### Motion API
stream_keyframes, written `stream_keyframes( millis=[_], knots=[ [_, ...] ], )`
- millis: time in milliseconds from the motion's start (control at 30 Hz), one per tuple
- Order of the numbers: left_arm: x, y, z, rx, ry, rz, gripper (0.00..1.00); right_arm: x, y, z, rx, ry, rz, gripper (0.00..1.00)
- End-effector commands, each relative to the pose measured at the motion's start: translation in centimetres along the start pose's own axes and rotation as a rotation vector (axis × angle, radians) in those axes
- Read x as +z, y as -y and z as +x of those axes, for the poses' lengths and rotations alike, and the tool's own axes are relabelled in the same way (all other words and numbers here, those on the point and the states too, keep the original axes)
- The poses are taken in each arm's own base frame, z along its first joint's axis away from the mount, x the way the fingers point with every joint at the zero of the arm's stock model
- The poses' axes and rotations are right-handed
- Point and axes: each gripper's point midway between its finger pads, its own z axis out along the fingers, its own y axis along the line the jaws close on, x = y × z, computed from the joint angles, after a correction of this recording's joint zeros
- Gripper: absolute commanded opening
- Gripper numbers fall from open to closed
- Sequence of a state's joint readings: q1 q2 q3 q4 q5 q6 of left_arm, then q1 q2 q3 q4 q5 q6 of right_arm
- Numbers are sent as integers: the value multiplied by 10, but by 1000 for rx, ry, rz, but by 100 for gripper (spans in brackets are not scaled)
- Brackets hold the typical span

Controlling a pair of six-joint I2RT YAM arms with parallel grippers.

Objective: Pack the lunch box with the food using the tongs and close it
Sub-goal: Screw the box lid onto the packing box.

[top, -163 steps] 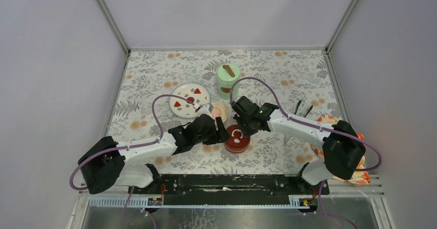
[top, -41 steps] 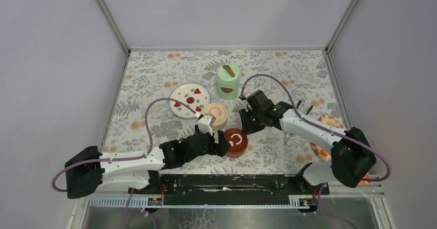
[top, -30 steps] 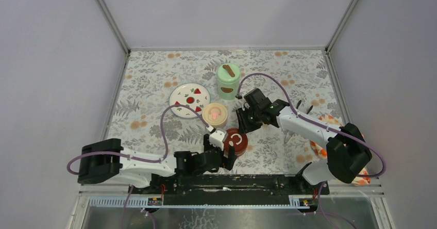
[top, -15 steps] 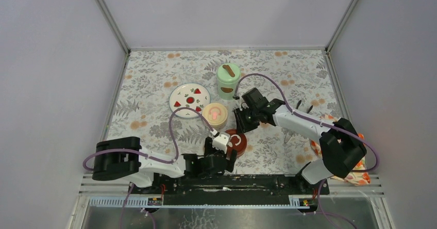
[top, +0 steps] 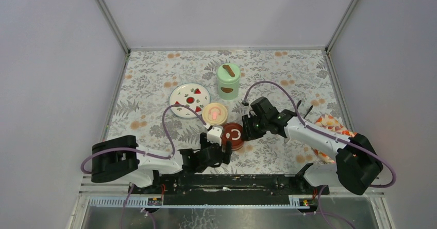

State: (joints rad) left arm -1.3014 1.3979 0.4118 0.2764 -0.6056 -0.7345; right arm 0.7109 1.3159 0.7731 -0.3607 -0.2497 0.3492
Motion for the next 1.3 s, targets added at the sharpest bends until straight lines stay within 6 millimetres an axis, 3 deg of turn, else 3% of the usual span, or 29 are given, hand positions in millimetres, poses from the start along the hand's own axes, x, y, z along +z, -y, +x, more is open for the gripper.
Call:
stream_keyframes(
  millis=[0,100,233,433,567,900,1267],
  knots=[
    [1,4,-32,-98,119,10,93,-13,-18,13,-4,-30,-52,32],
    [-3,6,-32,-103,125,42,93,-23,-15,-7,-26,37,-19,37],
    [-7,11,-34,-79,131,92,93,-28,-13,-36,-50,83,11,53],
    [-11,20,-29,25,123,172,98,-16,-12,-76,-87,114,11,61],
    [-9,20,-24,56,141,184,98,-7,-12,-91,-108,106,9,63],
    [4,25,-22,108,156,188,98,13,-17,-89,-127,36,-42,61],
    [16,29,-18,126,126,150,98,18,-17,-63,-109,-28,-86,58]
  ],
)
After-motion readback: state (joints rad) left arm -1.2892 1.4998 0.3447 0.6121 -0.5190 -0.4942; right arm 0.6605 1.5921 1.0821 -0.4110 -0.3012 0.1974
